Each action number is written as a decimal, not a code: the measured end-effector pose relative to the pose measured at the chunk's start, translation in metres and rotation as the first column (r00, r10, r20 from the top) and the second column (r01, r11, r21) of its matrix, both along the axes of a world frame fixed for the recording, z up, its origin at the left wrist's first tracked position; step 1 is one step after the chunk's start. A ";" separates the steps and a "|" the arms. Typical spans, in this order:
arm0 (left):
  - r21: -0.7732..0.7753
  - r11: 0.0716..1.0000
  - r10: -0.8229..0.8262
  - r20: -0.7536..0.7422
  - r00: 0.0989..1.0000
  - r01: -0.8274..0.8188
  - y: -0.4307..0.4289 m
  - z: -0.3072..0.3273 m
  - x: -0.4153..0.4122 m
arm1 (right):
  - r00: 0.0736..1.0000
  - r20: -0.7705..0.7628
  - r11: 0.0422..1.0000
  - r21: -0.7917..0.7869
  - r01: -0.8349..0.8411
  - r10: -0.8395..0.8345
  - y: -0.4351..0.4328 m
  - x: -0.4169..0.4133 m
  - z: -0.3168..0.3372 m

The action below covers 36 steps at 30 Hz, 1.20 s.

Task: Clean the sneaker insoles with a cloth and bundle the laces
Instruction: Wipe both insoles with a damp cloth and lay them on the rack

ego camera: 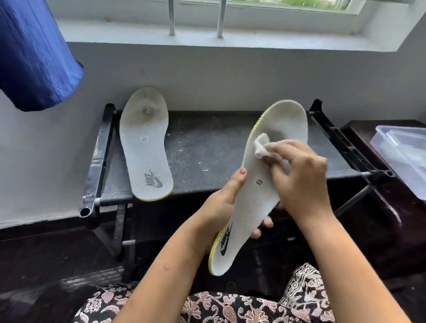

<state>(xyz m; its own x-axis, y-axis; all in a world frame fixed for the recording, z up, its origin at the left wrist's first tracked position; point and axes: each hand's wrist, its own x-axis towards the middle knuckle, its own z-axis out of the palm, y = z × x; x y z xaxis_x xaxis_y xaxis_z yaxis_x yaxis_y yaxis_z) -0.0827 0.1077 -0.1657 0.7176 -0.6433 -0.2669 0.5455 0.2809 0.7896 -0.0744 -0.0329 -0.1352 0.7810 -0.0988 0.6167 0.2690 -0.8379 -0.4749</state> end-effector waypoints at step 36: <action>0.135 0.976 -0.195 0.217 0.956 0.169 0.021 -0.003 0.004 | 0.937 0.024 0.933 0.109 0.343 -0.348 -0.065 0.009 0.008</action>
